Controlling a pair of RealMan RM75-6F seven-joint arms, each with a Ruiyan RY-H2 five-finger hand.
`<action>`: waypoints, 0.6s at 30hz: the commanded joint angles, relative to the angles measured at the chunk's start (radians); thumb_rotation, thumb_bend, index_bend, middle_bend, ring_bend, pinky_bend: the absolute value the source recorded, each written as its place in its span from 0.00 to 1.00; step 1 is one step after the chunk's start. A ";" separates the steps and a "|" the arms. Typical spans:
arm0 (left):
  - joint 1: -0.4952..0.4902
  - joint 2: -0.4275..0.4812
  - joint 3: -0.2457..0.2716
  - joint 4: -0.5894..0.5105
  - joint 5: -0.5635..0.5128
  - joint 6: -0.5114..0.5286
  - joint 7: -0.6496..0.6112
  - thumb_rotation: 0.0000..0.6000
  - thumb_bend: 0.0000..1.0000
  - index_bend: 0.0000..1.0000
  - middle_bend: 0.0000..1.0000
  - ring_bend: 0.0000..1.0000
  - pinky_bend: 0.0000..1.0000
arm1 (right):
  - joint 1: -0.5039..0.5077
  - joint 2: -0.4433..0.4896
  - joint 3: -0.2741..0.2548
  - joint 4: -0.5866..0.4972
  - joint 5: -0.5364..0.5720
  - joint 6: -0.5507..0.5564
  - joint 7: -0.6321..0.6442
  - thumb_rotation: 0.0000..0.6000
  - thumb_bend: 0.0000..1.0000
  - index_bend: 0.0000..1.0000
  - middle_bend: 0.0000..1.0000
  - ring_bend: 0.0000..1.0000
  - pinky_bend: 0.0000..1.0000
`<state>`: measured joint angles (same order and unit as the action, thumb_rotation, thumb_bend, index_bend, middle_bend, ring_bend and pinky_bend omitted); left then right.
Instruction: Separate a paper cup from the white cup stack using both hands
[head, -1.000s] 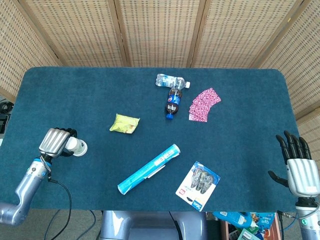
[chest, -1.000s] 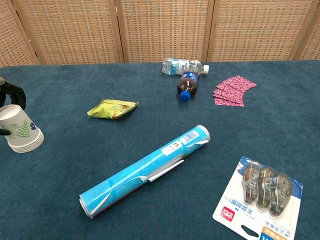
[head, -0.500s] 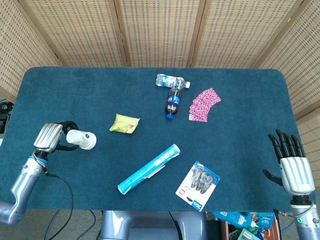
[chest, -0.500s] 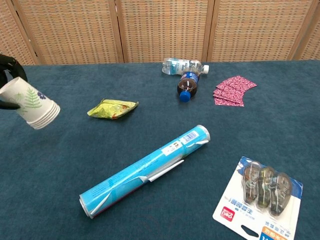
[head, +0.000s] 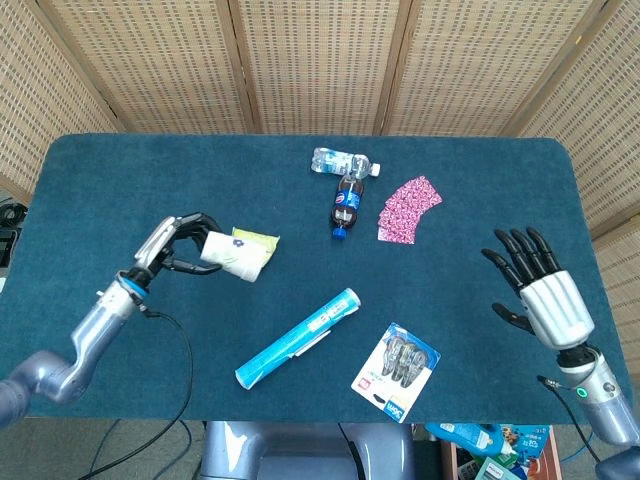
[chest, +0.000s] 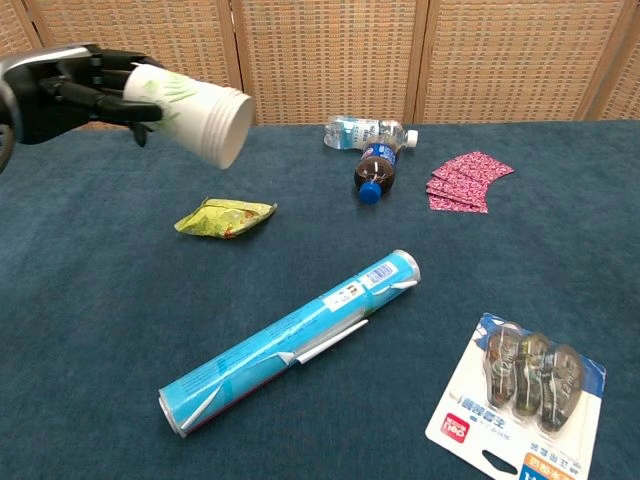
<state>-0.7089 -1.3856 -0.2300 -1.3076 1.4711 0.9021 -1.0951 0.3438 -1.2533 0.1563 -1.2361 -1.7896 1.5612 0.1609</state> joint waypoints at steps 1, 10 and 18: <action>-0.064 -0.044 -0.029 0.019 -0.016 -0.059 -0.035 1.00 0.13 0.53 0.53 0.54 0.54 | 0.061 -0.035 0.005 0.067 -0.047 0.012 0.056 1.00 0.01 0.25 0.17 0.02 0.00; -0.167 -0.146 -0.068 0.065 -0.059 -0.123 -0.049 1.00 0.13 0.53 0.53 0.54 0.54 | 0.190 -0.055 0.011 0.104 -0.101 -0.017 0.076 1.00 0.11 0.32 0.23 0.07 0.05; -0.214 -0.235 -0.093 0.096 -0.104 -0.137 -0.044 1.00 0.13 0.53 0.53 0.54 0.54 | 0.270 -0.058 0.016 0.070 -0.106 -0.058 0.067 1.00 0.18 0.35 0.26 0.09 0.07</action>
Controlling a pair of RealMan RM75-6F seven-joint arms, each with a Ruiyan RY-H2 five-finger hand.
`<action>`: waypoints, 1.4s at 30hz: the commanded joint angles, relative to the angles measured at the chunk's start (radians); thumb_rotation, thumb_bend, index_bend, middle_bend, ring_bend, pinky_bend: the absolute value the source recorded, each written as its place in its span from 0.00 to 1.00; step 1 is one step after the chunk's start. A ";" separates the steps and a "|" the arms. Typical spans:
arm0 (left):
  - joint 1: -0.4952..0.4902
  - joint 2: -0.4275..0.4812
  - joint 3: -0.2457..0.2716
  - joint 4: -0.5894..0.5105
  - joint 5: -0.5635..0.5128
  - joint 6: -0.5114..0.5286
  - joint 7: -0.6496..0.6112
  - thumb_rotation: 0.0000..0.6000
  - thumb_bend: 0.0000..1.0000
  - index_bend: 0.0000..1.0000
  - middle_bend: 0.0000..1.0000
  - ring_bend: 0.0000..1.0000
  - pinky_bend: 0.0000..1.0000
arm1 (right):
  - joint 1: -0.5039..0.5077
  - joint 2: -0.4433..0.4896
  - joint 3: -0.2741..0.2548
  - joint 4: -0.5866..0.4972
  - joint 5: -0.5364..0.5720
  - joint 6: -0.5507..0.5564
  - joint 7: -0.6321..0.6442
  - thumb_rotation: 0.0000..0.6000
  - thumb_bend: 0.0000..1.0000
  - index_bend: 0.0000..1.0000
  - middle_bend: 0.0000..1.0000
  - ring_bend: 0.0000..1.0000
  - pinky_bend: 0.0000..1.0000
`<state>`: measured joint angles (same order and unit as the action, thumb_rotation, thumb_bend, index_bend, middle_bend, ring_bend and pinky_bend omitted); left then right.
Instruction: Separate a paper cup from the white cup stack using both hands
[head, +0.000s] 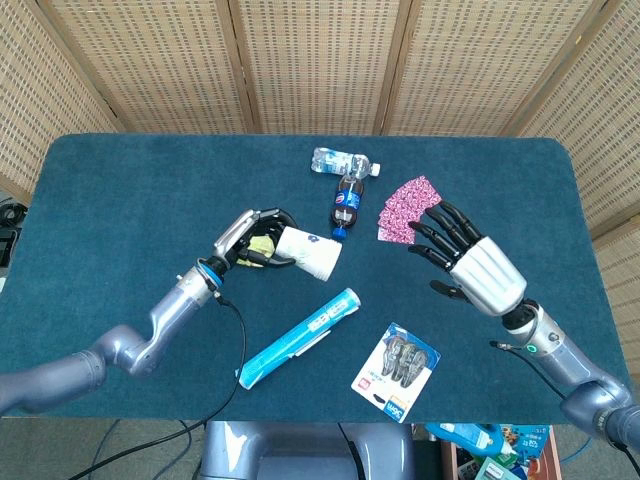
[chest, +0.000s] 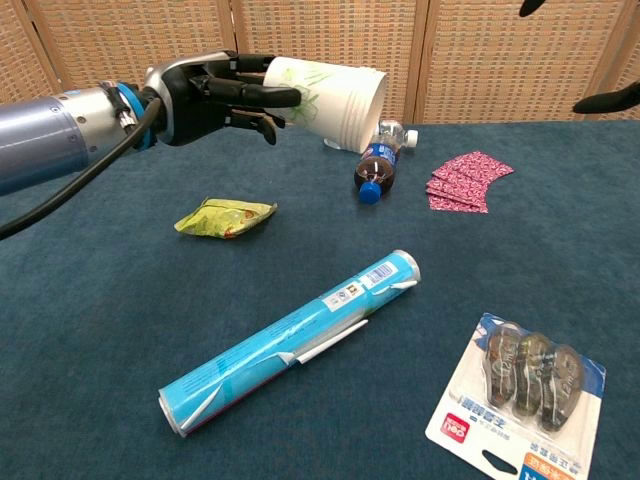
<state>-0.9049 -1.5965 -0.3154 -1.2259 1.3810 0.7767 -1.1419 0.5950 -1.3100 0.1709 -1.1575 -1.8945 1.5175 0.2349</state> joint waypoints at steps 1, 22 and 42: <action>-0.023 -0.033 -0.008 0.019 -0.017 -0.014 0.005 1.00 0.13 0.53 0.53 0.54 0.54 | 0.027 -0.003 0.001 -0.009 0.000 -0.021 -0.009 1.00 0.18 0.36 0.26 0.09 0.07; -0.071 -0.133 -0.017 0.096 -0.043 -0.044 -0.023 1.00 0.13 0.53 0.53 0.53 0.54 | 0.195 -0.159 -0.009 0.057 0.007 -0.105 -0.063 1.00 0.38 0.45 0.34 0.16 0.16; -0.072 -0.142 -0.012 0.103 -0.037 -0.053 -0.065 1.00 0.13 0.53 0.53 0.54 0.54 | 0.233 -0.206 -0.033 0.111 0.033 -0.085 -0.062 1.00 0.49 0.52 0.39 0.18 0.19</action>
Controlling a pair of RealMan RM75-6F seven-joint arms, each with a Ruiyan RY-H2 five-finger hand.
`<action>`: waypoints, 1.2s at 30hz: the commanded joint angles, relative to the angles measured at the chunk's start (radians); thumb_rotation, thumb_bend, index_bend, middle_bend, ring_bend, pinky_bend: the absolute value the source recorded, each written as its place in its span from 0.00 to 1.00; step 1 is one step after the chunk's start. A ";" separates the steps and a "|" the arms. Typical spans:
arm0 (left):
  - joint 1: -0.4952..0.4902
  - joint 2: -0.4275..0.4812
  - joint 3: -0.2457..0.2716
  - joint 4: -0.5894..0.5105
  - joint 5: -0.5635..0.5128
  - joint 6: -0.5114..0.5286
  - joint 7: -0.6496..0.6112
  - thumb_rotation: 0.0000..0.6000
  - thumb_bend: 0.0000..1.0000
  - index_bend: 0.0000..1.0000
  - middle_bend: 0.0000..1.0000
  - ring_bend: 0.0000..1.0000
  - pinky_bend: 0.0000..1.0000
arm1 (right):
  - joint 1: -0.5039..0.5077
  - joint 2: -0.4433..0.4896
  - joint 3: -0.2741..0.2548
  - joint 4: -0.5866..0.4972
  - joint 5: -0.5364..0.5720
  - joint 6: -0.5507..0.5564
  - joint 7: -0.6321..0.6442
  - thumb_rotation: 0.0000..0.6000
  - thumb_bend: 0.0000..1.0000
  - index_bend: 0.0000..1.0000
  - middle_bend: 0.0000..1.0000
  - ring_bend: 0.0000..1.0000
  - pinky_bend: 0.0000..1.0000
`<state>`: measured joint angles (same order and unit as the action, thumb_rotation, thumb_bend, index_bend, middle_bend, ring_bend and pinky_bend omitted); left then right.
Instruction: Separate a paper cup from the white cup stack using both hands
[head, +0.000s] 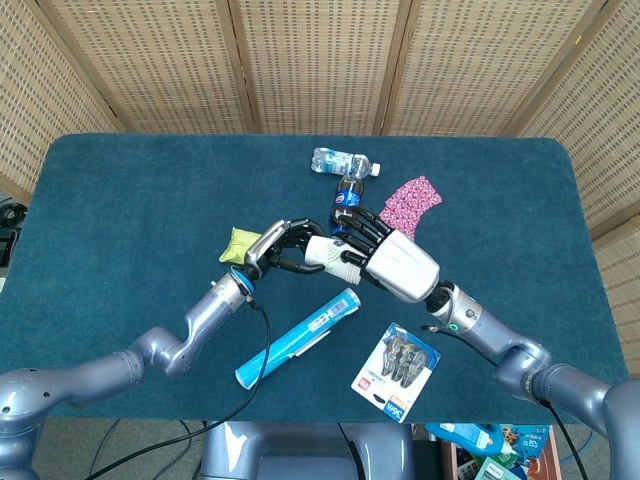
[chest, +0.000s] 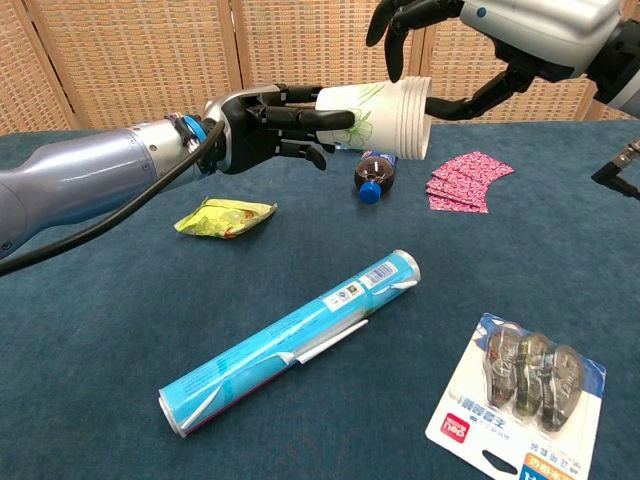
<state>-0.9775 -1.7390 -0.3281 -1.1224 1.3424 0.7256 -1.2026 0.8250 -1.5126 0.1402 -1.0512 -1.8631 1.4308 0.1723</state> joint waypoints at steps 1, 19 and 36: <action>0.000 0.001 0.001 -0.001 0.002 -0.003 -0.010 1.00 0.13 0.53 0.53 0.53 0.54 | 0.005 -0.006 -0.004 0.009 0.002 0.002 0.000 1.00 0.50 0.54 0.39 0.18 0.19; -0.002 -0.001 0.006 0.010 0.012 -0.003 -0.037 1.00 0.13 0.53 0.53 0.54 0.54 | 0.021 -0.029 -0.028 0.038 0.017 0.024 -0.005 1.00 0.56 0.64 0.40 0.19 0.20; 0.034 0.049 0.008 0.058 0.001 0.005 -0.075 1.00 0.13 0.53 0.53 0.54 0.54 | -0.051 0.045 -0.058 0.071 0.010 0.161 0.015 1.00 0.56 0.65 0.41 0.20 0.20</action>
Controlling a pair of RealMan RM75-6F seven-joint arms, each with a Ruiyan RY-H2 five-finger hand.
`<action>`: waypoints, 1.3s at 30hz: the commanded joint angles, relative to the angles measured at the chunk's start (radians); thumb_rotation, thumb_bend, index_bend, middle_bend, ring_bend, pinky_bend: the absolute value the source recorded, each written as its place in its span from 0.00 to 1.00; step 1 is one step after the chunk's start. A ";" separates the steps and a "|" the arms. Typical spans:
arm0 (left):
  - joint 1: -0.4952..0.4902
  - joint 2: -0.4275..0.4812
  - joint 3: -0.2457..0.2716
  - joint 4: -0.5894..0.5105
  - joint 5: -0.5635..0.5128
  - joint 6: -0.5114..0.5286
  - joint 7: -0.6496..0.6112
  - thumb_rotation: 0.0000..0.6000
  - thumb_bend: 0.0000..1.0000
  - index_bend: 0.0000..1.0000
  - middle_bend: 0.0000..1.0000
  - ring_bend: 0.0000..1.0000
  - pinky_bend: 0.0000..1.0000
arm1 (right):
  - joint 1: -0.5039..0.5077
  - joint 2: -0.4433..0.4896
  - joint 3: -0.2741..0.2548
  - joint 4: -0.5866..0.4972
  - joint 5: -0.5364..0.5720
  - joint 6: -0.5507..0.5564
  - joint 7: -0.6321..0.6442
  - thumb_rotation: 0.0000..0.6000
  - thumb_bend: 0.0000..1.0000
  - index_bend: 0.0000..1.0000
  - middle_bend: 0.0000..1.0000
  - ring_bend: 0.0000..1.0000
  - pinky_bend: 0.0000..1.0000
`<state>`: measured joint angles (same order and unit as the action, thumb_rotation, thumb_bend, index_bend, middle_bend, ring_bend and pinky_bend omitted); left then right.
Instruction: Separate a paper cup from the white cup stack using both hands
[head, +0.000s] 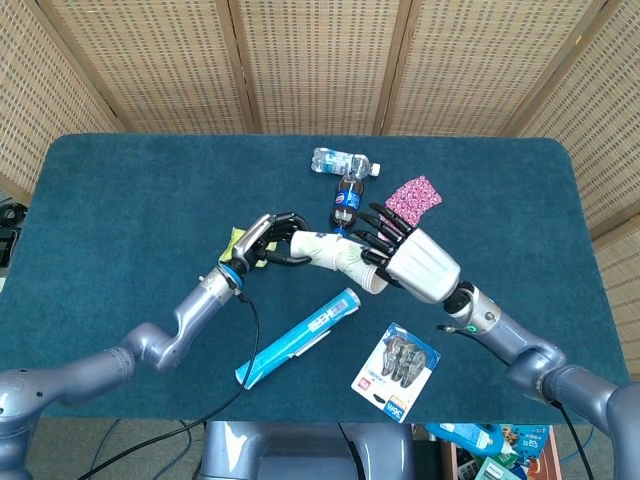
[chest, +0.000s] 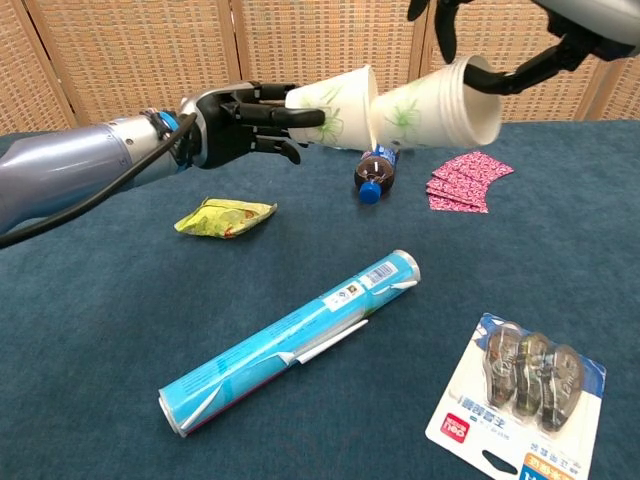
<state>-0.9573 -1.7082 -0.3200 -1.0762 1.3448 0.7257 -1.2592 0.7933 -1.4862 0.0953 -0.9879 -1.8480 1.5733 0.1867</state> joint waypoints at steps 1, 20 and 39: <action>0.019 0.027 0.002 0.016 0.002 0.007 -0.027 1.00 0.13 0.53 0.53 0.54 0.54 | -0.026 0.026 -0.019 0.011 -0.009 0.027 -0.002 1.00 0.56 0.65 0.41 0.20 0.20; 0.095 0.386 0.150 0.004 0.169 0.128 0.608 1.00 0.13 0.53 0.53 0.53 0.54 | -0.021 0.210 -0.122 -0.018 -0.058 -0.134 -0.099 1.00 0.56 0.65 0.41 0.20 0.20; 0.184 0.389 0.241 -0.037 0.038 0.092 1.259 1.00 0.13 0.53 0.53 0.54 0.54 | 0.039 0.221 -0.192 -0.108 -0.045 -0.461 -0.258 1.00 0.56 0.65 0.41 0.20 0.26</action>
<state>-0.7820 -1.3055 -0.0888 -1.1238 1.3939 0.8230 -0.0127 0.8251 -1.2588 -0.0909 -1.0953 -1.9015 1.1362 -0.0594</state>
